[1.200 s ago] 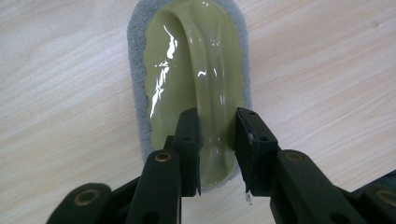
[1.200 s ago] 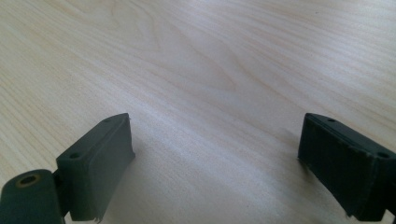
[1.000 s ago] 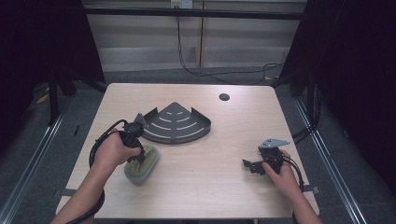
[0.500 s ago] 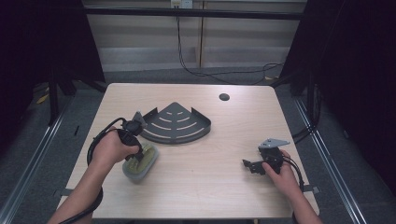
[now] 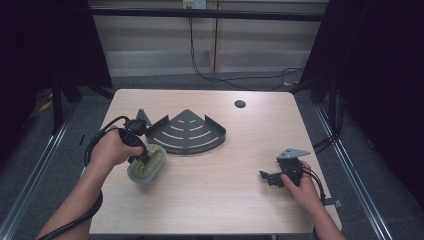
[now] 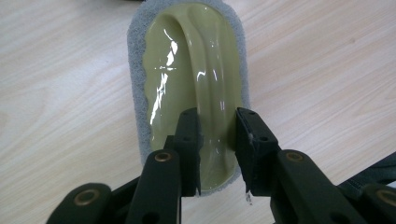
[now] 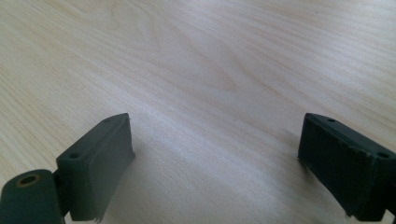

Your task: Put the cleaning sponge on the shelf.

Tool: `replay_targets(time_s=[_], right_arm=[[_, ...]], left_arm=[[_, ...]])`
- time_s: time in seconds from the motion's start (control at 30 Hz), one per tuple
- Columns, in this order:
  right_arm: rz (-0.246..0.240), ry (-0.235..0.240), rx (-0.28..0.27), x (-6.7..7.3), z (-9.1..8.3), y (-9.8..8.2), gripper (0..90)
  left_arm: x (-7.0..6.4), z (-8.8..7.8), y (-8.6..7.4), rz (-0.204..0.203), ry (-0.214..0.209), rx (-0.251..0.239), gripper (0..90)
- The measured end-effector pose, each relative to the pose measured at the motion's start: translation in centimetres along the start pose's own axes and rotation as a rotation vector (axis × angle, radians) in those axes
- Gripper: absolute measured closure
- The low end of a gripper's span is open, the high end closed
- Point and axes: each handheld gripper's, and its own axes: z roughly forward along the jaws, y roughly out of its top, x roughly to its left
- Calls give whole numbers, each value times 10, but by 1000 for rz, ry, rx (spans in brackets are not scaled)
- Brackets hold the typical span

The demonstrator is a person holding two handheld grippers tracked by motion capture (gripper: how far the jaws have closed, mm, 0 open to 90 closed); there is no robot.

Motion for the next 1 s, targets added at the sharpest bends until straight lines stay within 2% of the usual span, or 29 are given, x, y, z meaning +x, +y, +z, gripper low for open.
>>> replay_targets(time_s=[0.27,0.43,0.53,0.7,1.0], right_arm=[[1,-2,-1,0,0,0,93],[-1,-1,-3,0,0,0,93],[1,-1,-1,0,0,0,93],[2,-1,-2,0,0,0,93],[-2,-1,-3,0,0,0,94]], left_arm=[[2,-16,10,22,0,-15,712],[1,-26,24,37,-7,-40,712],[2,-29,30,40,-13,-38,711],[4,-24,47,67,-5,-52,711],[6,-23,65,81,1,-77,711]])
